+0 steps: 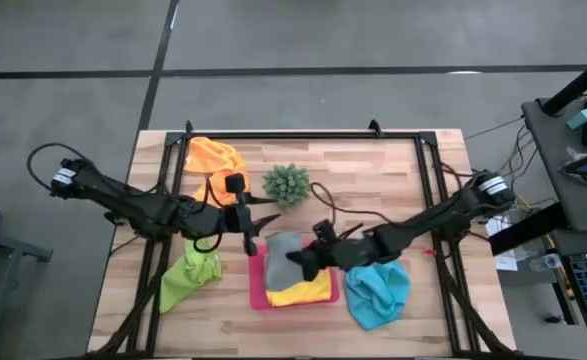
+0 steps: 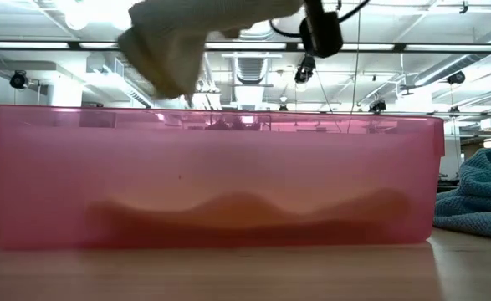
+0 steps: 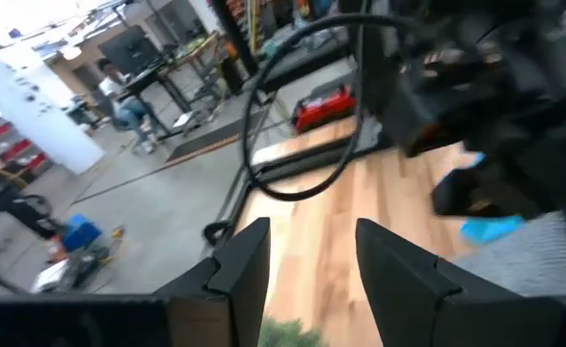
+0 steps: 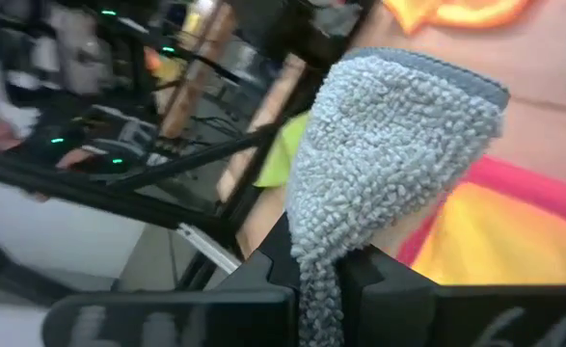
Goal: Fold microfiber towels
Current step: Put the gray microfiber cloth into the pink bin, then fold the green microfiber cloth
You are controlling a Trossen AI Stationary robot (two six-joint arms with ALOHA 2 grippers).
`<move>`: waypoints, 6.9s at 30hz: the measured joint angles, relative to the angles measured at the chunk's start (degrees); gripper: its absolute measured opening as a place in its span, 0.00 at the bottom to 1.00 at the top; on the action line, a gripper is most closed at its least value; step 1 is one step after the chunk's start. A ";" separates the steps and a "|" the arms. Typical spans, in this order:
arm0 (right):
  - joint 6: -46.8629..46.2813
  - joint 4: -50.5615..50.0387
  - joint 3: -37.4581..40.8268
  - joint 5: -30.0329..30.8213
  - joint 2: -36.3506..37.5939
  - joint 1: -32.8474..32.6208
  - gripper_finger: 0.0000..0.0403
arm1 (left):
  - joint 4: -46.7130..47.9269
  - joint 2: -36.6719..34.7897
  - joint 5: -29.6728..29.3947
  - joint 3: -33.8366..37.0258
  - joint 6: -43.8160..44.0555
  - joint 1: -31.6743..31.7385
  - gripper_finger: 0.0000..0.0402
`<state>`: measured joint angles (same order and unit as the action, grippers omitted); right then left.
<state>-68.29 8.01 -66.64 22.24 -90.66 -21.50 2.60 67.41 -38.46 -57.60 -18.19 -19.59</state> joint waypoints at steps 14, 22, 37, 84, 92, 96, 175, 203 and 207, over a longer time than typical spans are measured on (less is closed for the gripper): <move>-9.68 -27.33 -15.21 -2.59 -11.43 0.16 0.03 | -2.52 -9.55 -1.32 8.39 -3.64 -3.16 0.35; -9.16 -25.44 -19.69 -5.16 -13.87 0.66 0.03 | -2.56 -11.61 -1.31 9.83 -3.67 -3.17 0.35; -13.96 -39.80 -20.05 -6.06 -17.94 0.90 0.03 | -2.75 -11.70 -1.31 10.21 -4.89 -3.18 0.35; 10.58 -58.08 -22.68 -4.19 -17.39 1.16 0.02 | -8.13 -11.25 -1.22 11.50 -4.73 -3.16 0.35; 11.70 -56.46 -18.39 -3.17 -17.46 1.20 0.02 | -8.54 -11.21 -1.25 11.69 -4.70 -3.16 0.35; 14.98 -56.46 -18.09 -2.51 -17.44 1.18 0.02 | -10.00 -11.21 -1.23 11.72 -4.71 -3.16 0.35; 83.93 -13.25 23.00 -1.64 37.12 8.52 0.02 | 65.74 22.45 51.69 2.87 99.15 -7.14 0.05; 81.83 2.72 22.88 -9.10 28.87 10.16 0.16 | 57.49 -0.64 2.35 -16.81 62.65 -9.23 0.00; 83.36 12.62 22.76 -9.19 23.42 11.20 0.29 | 53.00 -1.00 -3.73 -16.81 60.63 -9.21 0.00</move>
<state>15.07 20.63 -43.88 13.04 -67.24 -10.30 55.60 66.41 -42.19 -74.41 42.44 -28.79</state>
